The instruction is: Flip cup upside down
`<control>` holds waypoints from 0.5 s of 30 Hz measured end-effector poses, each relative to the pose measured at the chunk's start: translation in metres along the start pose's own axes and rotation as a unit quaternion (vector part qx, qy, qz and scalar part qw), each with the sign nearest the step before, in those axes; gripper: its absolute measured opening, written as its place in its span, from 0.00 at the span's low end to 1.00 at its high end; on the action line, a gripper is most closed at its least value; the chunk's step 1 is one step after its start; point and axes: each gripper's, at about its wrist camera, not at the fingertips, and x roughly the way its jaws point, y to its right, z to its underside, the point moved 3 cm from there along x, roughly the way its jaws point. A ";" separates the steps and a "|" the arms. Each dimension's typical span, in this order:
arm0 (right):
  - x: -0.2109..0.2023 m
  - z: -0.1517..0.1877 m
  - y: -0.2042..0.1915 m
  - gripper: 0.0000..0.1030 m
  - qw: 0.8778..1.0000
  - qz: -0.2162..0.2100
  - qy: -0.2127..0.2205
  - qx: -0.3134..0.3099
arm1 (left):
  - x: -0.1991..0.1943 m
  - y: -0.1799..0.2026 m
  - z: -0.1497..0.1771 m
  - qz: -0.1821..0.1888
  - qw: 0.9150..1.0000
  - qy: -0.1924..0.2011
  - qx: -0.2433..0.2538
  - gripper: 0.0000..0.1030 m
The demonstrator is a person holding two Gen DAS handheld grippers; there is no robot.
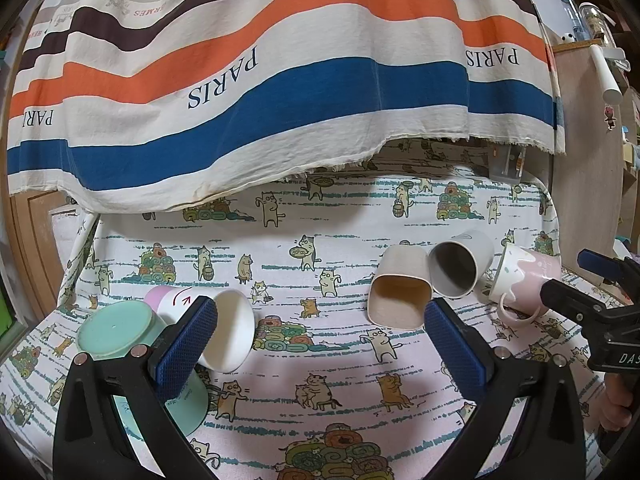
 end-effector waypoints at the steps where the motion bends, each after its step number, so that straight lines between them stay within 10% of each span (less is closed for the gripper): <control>1: 0.000 0.000 0.000 1.00 1.000 0.000 0.000 0.000 | 0.000 -0.001 0.001 0.000 1.000 0.000 0.000 1.00; 15: 0.000 0.000 0.000 1.00 1.000 0.000 -0.001 0.000 | 0.000 0.000 0.000 0.000 1.000 0.000 0.001 1.00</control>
